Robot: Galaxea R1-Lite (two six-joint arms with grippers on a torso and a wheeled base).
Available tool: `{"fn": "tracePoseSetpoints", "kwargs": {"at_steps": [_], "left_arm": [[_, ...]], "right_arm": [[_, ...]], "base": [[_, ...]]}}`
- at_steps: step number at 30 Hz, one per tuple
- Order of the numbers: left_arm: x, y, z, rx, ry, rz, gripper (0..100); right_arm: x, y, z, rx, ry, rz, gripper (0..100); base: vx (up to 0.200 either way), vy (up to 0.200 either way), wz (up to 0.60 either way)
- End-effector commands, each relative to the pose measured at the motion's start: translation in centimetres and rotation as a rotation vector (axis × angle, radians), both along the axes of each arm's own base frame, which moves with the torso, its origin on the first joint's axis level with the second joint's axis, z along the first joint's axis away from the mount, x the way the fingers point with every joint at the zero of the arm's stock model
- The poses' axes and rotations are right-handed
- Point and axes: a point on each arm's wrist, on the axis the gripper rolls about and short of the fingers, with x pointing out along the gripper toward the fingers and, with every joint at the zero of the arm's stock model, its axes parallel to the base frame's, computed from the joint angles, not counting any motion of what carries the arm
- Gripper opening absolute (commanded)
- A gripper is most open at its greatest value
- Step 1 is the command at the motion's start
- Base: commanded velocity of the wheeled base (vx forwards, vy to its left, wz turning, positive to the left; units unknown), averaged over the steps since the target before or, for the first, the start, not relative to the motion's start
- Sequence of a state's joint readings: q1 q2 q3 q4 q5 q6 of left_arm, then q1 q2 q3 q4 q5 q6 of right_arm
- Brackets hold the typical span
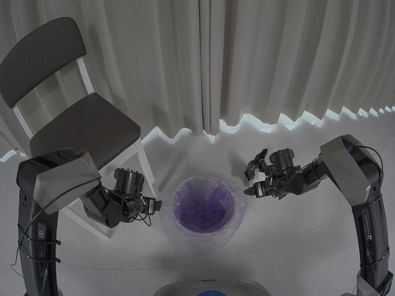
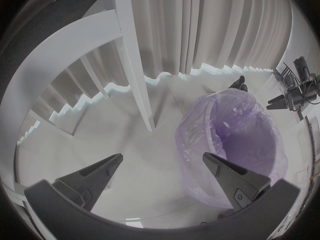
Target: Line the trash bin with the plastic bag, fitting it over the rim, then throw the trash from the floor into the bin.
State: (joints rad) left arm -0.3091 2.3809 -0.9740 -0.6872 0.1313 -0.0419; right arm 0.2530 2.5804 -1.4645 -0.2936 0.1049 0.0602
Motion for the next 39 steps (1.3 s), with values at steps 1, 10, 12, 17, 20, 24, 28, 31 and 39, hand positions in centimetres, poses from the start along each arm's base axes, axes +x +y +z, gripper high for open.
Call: {"fn": "tracePoseSetpoints", "kwargs": {"at_steps": [1, 10, 12, 17, 20, 24, 28, 31, 39], "left_arm": [[-0.6, 0.1, -0.5, 0.005, 0.023, -0.006, 100], [-0.5, 0.1, -0.4, 0.016, 0.015, -0.017, 100], [-0.5, 0.1, -0.3, 0.016, 0.013, -0.018, 100], [-0.4, 0.2, 0.0, 0.014, 0.005, -0.017, 100], [-0.3, 0.2, -0.1, 0.013, 0.003, -0.014, 100], [-0.1, 0.4, -0.1, 0.01, -0.001, -0.007, 100], [0.0, 0.5, -0.2, 0.01, 0.002, -0.004, 100], [0.0, 0.4, -0.1, 0.008, -0.007, -0.005, 100], [-0.2, 0.3, -0.1, 0.006, -0.022, -0.007, 100]], "right_arm": [[-2.3, 1.0, -0.3, -0.002, 0.009, 0.039, 100], [-1.4, 2.4, -1.2, 0.011, -0.007, 0.076, 100], [-1.1, 2.5, -1.5, 0.001, 0.016, 0.081, 100], [-0.2, 2.5, -1.2, -0.002, 0.042, 0.076, 100], [0.6, 1.9, -1.0, -0.006, 0.059, 0.061, 100], [1.1, 1.7, -0.4, 0.023, 0.051, 0.057, 100], [0.7, 1.9, 2.0, 0.079, 0.03, 0.093, 100], [0.8, 2.1, 2.5, 0.087, 0.017, 0.092, 100], [0.7, 1.0, 1.8, 0.07, 0.042, 0.076, 100]], "base": [[0.0, 0.0, 0.0], [0.0, 0.0, 0.0], [0.0, 0.0, 0.0], [0.0, 0.0, 0.0], [0.0, 0.0, 0.0], [0.0, 0.0, 0.0], [0.0, 0.0, 0.0], [0.0, 0.0, 0.0], [0.0, 0.0, 0.0]]}}
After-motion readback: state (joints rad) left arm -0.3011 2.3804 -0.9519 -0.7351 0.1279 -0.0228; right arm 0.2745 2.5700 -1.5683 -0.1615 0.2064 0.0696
